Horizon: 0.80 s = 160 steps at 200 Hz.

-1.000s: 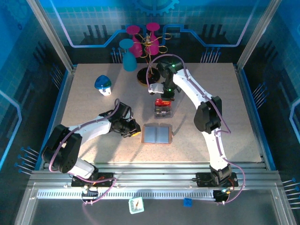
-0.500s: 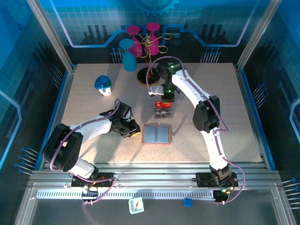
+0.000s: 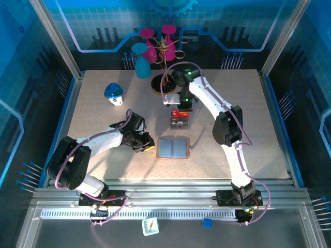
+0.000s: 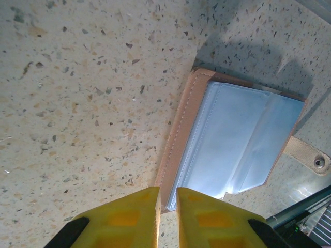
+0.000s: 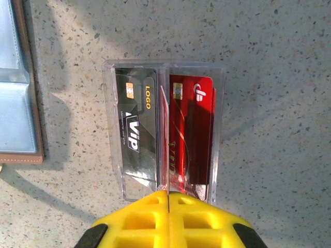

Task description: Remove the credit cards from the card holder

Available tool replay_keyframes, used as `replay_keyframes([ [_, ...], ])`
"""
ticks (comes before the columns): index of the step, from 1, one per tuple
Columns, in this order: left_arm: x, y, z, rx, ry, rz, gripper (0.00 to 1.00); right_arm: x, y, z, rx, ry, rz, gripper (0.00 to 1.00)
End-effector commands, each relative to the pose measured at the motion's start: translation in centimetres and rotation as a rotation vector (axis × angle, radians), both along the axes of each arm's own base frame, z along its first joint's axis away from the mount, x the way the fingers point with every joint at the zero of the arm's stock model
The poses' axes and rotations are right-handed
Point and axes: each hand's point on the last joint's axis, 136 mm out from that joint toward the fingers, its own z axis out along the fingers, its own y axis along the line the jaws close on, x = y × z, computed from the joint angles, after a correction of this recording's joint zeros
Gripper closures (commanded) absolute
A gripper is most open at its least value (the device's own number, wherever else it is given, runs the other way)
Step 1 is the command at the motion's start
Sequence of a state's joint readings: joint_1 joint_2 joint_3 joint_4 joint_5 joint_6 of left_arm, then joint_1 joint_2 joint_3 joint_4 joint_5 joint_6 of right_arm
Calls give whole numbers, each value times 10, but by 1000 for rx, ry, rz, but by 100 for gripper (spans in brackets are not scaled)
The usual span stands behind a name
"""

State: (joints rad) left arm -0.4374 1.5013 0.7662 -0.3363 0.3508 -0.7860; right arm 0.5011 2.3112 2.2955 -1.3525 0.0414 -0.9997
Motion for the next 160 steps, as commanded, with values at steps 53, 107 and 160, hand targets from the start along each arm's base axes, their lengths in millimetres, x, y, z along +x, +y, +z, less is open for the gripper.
replay_keyframes([
  [53,5,4,11,10,-20,18,84,1,3,28,11,-80,51,100],
  [107,4,5,11,14,-19,19,84,5,3,15,12,-55,56,100],
  [160,4,6,10,18,-14,22,84,2,4,1,30,2,51,100],
])
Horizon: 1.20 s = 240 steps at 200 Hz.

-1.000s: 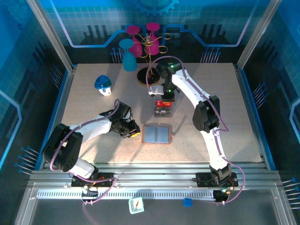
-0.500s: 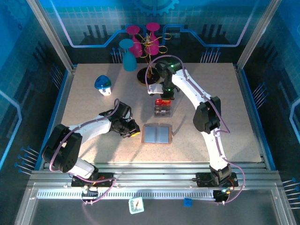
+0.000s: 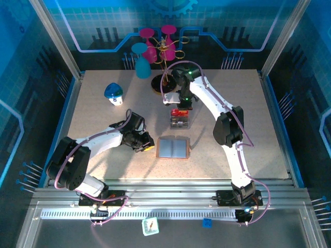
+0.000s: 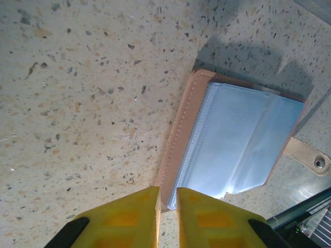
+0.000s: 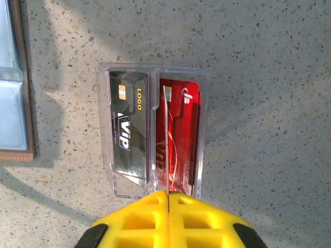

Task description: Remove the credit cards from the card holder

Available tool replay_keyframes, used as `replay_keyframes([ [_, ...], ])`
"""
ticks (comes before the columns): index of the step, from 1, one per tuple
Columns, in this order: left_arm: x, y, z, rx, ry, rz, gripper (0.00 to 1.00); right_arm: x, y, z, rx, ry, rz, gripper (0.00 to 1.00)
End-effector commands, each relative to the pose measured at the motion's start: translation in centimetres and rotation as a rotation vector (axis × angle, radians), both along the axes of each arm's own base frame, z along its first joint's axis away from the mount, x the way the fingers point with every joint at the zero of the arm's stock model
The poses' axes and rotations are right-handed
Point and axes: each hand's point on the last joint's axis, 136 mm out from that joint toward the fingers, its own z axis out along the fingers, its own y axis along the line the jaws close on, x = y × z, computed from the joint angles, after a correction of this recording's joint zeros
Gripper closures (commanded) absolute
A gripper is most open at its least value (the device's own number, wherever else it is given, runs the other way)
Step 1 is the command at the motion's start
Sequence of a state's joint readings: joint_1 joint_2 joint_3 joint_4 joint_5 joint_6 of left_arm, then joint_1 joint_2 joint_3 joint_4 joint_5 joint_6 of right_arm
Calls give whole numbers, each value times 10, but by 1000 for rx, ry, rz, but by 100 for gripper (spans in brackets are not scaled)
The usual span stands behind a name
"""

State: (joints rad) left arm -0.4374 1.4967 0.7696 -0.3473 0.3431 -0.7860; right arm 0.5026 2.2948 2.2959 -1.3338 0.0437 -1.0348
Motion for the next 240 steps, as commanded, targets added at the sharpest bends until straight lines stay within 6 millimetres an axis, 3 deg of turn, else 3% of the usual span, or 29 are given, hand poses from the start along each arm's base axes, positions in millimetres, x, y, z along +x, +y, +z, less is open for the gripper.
replay_keyframes([
  [1,4,4,9,10,-14,18,84,-2,1,-7,18,38,15,100],
  [17,4,4,9,13,-13,18,84,-5,2,-8,20,52,17,100],
  [20,3,5,8,14,-10,18,84,-5,2,-19,11,74,16,100],
  [33,3,5,8,13,-9,20,84,-6,2,-25,10,91,13,100],
  [79,2,6,8,15,-9,24,84,-6,-1,-30,7,106,-4,100],
  [133,3,6,10,15,-15,24,84,2,-6,-17,39,77,-60,100],
  [138,3,5,9,14,-12,23,84,2,-7,-4,55,51,-66,100],
  [158,3,5,9,12,-11,25,84,4,-11,2,62,40,-90,100],
  [240,3,4,10,4,-11,29,84,8,-18,-3,50,50,-154,100],
])
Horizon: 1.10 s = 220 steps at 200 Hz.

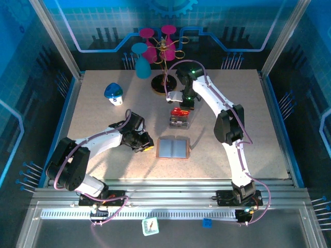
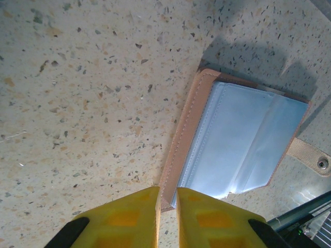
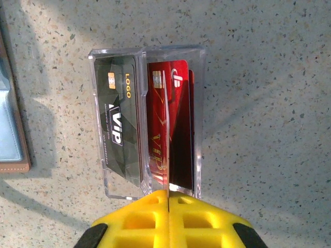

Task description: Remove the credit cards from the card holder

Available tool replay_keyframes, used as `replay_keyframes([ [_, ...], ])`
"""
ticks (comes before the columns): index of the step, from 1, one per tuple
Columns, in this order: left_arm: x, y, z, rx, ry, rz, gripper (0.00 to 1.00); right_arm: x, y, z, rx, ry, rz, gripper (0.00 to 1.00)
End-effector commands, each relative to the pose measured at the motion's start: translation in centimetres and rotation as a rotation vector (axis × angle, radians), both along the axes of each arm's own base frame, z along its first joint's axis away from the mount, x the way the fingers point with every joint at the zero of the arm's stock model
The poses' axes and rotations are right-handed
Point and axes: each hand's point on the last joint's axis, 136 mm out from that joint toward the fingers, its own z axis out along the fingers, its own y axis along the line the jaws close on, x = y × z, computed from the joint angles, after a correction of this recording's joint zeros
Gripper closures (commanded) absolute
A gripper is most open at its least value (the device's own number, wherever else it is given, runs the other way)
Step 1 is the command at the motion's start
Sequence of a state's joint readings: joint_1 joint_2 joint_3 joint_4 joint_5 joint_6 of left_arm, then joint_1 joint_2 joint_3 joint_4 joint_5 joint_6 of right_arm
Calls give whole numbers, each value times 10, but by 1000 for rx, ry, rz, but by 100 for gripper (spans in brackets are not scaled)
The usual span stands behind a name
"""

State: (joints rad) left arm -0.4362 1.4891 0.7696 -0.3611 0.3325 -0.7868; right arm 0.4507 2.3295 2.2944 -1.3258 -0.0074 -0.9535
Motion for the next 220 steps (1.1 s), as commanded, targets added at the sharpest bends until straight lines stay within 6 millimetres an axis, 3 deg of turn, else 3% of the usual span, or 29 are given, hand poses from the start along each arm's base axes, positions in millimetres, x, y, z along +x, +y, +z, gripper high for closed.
replay_keyframes([
  [1,4,1,10,-7,-12,23,84,-2,-5,12,9,-9,-28,100],
  [55,3,2,8,-6,-11,27,84,-7,3,3,19,24,-9,100],
  [61,3,2,9,-7,-13,28,84,-7,4,-10,8,50,-7,100],
  [87,3,2,8,-11,-12,34,84,-6,5,-14,-7,45,-9,100],
  [124,4,1,8,-14,-15,34,84,2,4,-3,-1,-9,-26,84],
  [145,5,1,8,-13,-15,29,84,7,5,-3,7,-25,-39,79],
  [149,5,1,8,-12,-15,29,84,8,5,9,21,-53,-43,78],
  [178,8,1,9,-5,-27,21,83,8,8,19,57,-76,-74,74],
  [202,14,3,11,21,-47,11,77,9,3,24,73,-109,-118,66],
  [220,21,6,14,49,-73,-4,60,10,-4,25,80,-145,-165,60],
])
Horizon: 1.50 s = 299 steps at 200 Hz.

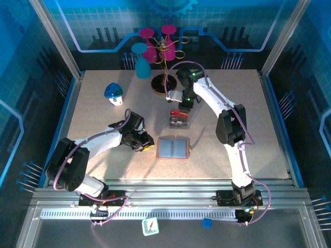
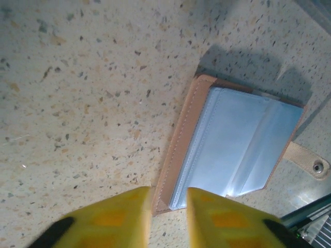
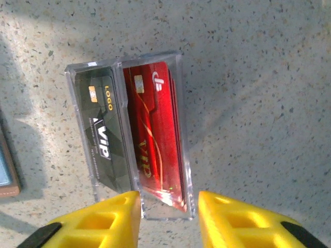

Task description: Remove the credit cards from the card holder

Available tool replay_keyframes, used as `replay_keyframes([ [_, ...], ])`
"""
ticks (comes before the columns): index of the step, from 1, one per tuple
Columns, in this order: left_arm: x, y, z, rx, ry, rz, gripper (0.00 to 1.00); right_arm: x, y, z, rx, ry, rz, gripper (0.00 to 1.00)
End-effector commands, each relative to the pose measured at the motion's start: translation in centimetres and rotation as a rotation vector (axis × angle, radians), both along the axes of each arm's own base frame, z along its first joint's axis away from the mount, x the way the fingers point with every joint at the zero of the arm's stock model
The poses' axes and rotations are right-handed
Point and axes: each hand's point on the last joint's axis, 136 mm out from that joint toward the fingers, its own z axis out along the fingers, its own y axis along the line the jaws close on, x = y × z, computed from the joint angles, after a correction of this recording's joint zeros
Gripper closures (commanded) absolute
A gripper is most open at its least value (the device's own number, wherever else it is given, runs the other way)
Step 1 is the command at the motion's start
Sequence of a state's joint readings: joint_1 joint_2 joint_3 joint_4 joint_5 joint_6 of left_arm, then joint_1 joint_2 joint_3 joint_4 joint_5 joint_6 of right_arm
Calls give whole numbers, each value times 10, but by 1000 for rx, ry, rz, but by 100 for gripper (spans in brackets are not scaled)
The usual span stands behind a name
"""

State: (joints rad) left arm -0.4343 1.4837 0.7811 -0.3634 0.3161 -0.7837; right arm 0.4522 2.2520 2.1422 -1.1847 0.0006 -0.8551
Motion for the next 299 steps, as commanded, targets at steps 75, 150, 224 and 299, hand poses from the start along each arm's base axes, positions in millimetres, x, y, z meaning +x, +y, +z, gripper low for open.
replay_keyframes([
  [75,44,25,18,161,-163,-23,1,-10,-30,22,119,-226,-253,0],
  [150,78,91,37,404,-343,40,1,-12,-75,5,163,-430,-523,0],
  [224,87,185,62,754,-569,249,1,-2,-141,-17,352,-556,-859,0],
  [299,126,213,77,753,-774,264,1,-20,-195,-7,736,-721,-1069,0],
])
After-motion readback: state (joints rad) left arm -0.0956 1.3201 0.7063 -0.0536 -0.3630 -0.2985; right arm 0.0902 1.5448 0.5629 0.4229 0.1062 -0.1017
